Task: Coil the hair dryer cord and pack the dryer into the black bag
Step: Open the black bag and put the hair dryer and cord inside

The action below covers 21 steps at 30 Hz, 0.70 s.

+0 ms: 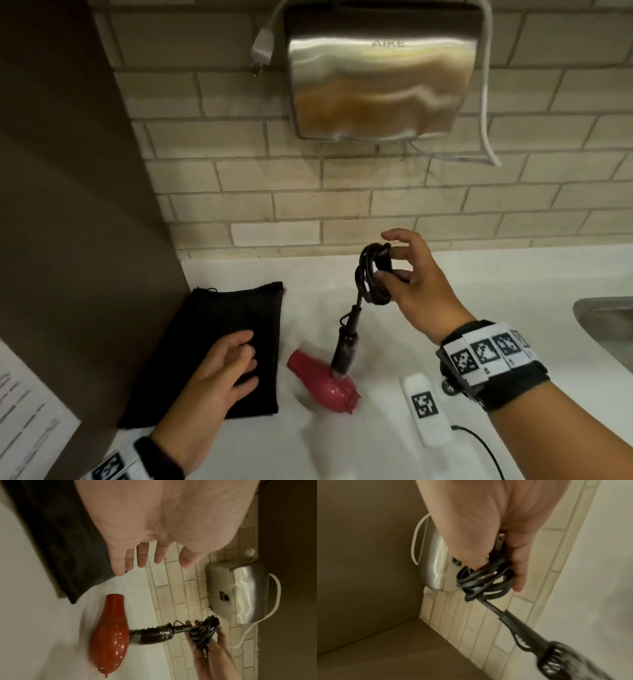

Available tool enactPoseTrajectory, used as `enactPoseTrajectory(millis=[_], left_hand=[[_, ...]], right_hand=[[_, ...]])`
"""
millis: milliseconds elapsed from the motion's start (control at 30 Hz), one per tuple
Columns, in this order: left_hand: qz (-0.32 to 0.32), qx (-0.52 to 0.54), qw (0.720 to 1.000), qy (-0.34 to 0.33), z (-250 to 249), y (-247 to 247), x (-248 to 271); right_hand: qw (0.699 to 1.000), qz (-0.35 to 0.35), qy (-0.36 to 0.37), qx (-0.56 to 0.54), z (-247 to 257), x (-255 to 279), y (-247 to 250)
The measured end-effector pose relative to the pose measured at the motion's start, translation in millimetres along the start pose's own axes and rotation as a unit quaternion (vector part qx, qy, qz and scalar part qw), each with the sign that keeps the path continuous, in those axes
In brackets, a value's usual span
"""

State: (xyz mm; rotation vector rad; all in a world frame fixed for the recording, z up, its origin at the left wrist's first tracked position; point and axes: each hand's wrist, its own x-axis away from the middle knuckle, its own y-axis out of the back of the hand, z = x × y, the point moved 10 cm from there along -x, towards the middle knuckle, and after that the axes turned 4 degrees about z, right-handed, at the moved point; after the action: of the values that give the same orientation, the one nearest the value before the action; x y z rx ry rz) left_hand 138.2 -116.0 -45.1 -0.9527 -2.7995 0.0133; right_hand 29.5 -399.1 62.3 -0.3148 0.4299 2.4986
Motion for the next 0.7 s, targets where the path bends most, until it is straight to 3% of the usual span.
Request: enactPoseTrajectory(millis=[167, 333, 567, 700], left_hand=[[-0.025, -0.013, 0.999, 0.023, 20.3, 18.7, 1.7], [-0.03, -0.026, 0.998, 0.057, 38.1, 24.7, 1.8], [-0.062, -0.013, 0.993, 0.1, 56.1, 33.9, -1.4], [-0.075, -0.008, 0.992, 0.099, 53.6, 39.6, -1.8]], right_hand=[[0.99, -0.103, -0.064, 0.066, -57.2, -0.8, 60.0], [0.957, -0.172, -0.14, 0.185, -111.1, 15.8, 112.1], [0.899, -0.125, -0.277, 0.315, -193.9, 61.2, 126.4], [0.874, -0.09, -0.337, 0.337, -215.2, 72.6, 125.5]])
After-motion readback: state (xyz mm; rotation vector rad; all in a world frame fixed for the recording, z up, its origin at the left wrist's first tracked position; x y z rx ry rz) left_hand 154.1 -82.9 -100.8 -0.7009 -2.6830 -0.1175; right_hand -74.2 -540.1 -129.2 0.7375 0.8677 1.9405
